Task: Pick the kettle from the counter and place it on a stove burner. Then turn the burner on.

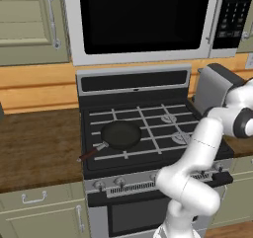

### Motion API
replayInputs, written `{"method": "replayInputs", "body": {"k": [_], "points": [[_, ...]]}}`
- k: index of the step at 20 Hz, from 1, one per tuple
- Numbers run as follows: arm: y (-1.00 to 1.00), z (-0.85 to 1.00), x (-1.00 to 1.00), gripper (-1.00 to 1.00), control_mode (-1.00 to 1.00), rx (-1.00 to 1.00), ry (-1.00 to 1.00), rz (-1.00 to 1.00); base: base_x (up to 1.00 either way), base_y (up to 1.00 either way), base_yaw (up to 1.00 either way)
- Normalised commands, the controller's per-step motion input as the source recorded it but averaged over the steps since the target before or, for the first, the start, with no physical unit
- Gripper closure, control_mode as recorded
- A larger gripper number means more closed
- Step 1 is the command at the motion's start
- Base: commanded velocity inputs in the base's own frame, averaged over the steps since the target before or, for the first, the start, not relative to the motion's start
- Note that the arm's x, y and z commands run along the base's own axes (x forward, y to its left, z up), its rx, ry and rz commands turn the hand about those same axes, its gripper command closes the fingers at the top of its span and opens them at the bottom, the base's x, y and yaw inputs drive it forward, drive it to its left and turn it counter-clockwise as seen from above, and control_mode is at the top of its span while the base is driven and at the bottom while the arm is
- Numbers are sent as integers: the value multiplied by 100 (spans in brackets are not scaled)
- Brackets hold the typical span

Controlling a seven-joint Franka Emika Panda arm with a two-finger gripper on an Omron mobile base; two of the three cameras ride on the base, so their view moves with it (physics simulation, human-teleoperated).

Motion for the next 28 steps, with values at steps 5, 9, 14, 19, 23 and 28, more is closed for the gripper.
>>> {"method": "replayInputs", "body": {"k": [5,9,14,19,23,28], "points": [[-26,-9,8,-100,-100,0,0,0,0,0,0],[-9,-21,0,-100,-100,0,0,0,0,0,0],[0,-17,0,-100,-100,0,1,0,0,0,0],[0,-13,1,-100,-100,0,2,0,0,0,0],[7,-24,16,-100,-100,0,2,1,0,0,0],[6,-4,19,-100,-100,0,1,8,0,0,0]]}}
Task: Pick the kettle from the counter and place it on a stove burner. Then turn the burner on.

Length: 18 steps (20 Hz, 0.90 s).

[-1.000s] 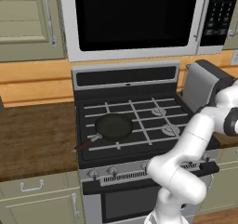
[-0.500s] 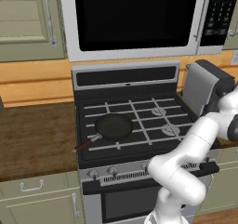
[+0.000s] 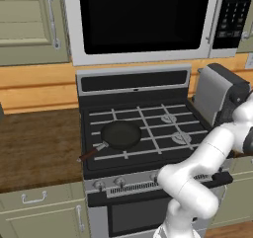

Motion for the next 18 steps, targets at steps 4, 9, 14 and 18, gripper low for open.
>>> {"method": "replayInputs", "body": {"k": [4,9,14,18], "points": [[0,0,2,-100,-100,0,2,10,0,0,0],[7,-13,0,-100,-100,0,2,7,0,0,0],[9,-17,0,-100,-100,0,5,7,0,0,0],[7,-1,0,-100,-100,0,2,4,0,0,0]]}}
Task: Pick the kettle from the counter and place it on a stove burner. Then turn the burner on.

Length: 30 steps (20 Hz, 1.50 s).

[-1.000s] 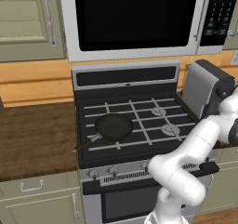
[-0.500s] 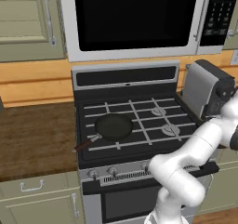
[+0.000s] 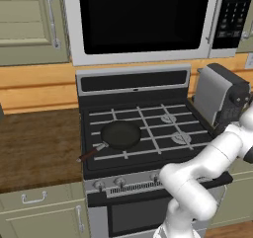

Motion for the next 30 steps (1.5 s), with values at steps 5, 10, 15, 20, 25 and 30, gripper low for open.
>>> {"method": "replayInputs", "body": {"k": [5,10,15,20,25,30], "points": [[4,0,0,100,-100,0,0,0,0,0,0],[0,0,-5,100,-100,0,0,0,0,0,0],[0,3,-27,100,-100,0,0,0,0,0,0],[6,37,-56,100,-100,-3,0,0,0,0,0],[41,55,-65,100,-100,-11,0,0,0,0,0],[68,30,-51,100,-100,-12,-5,0,0,0,0]]}}
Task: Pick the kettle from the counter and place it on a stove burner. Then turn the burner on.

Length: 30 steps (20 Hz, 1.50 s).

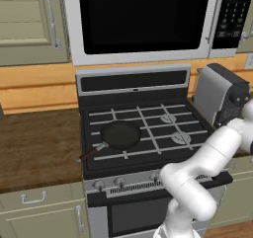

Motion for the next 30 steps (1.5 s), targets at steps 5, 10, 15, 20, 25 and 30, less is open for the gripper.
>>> {"method": "replayInputs", "body": {"k": [5,10,15,20,25,30], "points": [[65,7,-49,100,-100,-5,-15,0,0,0,0],[93,1,-43,100,-100,-3,-24,0,0,0,0],[100,-11,-40,100,-100,0,-44,0,0,0,0],[100,0,-40,100,-100,0,-40,1,0,0,0],[100,0,-9,100,-100,0,-34,0,0,0,0],[100,0,0,100,-100,0,-26,0,0,0,0]]}}
